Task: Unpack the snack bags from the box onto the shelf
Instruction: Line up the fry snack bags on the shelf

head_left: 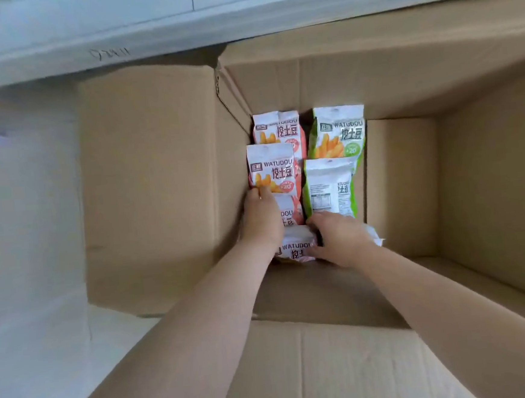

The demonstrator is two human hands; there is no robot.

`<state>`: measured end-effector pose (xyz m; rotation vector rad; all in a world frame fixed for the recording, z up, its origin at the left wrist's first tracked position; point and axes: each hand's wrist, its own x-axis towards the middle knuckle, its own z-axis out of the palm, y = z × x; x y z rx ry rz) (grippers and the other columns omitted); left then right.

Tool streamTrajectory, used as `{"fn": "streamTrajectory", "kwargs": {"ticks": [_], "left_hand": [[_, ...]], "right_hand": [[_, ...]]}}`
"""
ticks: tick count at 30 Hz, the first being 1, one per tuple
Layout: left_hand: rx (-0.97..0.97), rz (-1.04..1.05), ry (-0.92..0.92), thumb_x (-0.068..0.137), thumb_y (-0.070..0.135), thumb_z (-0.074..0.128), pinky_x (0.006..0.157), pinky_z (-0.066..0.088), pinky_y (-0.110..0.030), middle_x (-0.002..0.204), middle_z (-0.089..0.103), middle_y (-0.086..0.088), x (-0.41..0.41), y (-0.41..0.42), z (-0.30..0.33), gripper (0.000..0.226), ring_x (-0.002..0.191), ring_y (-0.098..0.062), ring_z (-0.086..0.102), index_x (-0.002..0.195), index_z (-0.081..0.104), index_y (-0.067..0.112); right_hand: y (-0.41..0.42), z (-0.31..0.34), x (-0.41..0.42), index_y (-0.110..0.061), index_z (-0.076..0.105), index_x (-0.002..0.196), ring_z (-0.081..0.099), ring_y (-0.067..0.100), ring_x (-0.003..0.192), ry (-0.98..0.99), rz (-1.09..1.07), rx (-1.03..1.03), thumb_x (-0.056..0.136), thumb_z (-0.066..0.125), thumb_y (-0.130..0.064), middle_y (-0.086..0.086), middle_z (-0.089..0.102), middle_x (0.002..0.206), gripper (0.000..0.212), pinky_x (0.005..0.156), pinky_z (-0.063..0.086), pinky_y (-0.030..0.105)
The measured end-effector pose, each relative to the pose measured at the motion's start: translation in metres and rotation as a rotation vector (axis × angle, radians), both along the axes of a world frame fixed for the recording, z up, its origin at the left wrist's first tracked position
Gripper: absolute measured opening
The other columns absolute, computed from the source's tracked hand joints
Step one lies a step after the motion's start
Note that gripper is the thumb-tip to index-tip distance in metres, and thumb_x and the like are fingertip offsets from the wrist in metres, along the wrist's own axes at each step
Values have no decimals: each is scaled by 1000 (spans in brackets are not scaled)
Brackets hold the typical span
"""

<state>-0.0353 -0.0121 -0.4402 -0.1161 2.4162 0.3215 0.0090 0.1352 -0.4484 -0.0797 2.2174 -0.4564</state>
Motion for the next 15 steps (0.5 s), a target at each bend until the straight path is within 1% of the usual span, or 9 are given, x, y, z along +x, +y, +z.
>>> {"fn": "streamTrajectory", "kwargs": {"ticks": [1, 3, 4, 6, 8, 10, 11, 13, 15], "left_hand": [[-83, -83, 30, 90, 4, 51, 102, 37, -35, 134, 43, -14, -1, 1, -3, 50, 124, -29, 43, 138, 36, 7], [-247, -320, 87, 93, 6, 44, 94, 41, -35, 129, 49, -12, -6, 3, -3, 37, 117, -28, 48, 130, 42, 7], [-299, -426, 106, 93, 6, 44, 92, 42, -35, 127, 52, -12, -9, 3, -4, 34, 115, -28, 50, 127, 44, 7], [-355, -549, 96, 92, 6, 48, 89, 42, -35, 122, 57, -11, -17, 2, -5, 30, 111, -28, 54, 122, 51, 9], [-372, -585, 66, 90, 8, 55, 84, 42, -34, 115, 62, -9, -24, 4, 4, 23, 107, -28, 58, 112, 60, 12], [-353, -605, 70, 90, 12, 58, 77, 38, -31, 109, 64, -7, -27, 7, 15, 17, 102, -27, 60, 106, 64, 15], [-336, -602, 88, 90, 14, 59, 74, 36, -30, 107, 65, -5, -27, 8, 22, 15, 100, -26, 60, 104, 65, 16], [-265, -541, 125, 90, 19, 60, 70, 36, -30, 107, 63, -4, -28, 9, 39, 15, 98, -25, 60, 104, 65, 16], [-154, -414, 155, 91, 24, 61, 70, 40, -32, 110, 62, -4, -32, 9, 64, 20, 100, -24, 60, 109, 64, 17]], "right_hand": [[-4, -7, 1, -23, 51, 128, 54, 22, 118, 42, 59, 33, 85, 65, -52, -2, 57, 125, 53, 90, 37, 35], [-9, -17, 3, -25, 51, 127, 50, 20, 122, 92, 133, 91, 84, 63, -56, -3, 57, 127, 55, 97, 33, 37], [-10, -22, 2, -25, 51, 126, 49, 20, 124, 111, 143, 107, 85, 62, -57, -3, 57, 126, 53, 99, 32, 37], [-9, -24, 1, -26, 54, 122, 48, 21, 123, 120, 165, 114, 87, 63, -51, -4, 58, 124, 44, 100, 32, 36], [-7, -20, 1, -25, 56, 118, 48, 22, 121, 159, 208, 118, 89, 64, -38, -3, 60, 121, 32, 97, 32, 35], [-1, -10, 3, -24, 58, 112, 50, 23, 117, 191, 216, 115, 89, 61, -25, -2, 62, 116, 23, 95, 32, 33], [3, -2, 3, -24, 59, 110, 50, 23, 115, 197, 206, 111, 89, 60, -22, -2, 64, 114, 21, 94, 32, 32], [14, 19, 5, -23, 60, 107, 52, 23, 112, 186, 155, 69, 88, 64, -30, -2, 65, 109, 20, 89, 33, 31], [28, 48, 6, -22, 62, 105, 55, 21, 103, 136, 8, -10, 85, 70, -39, -3, 65, 102, 27, 76, 33, 29]]}}
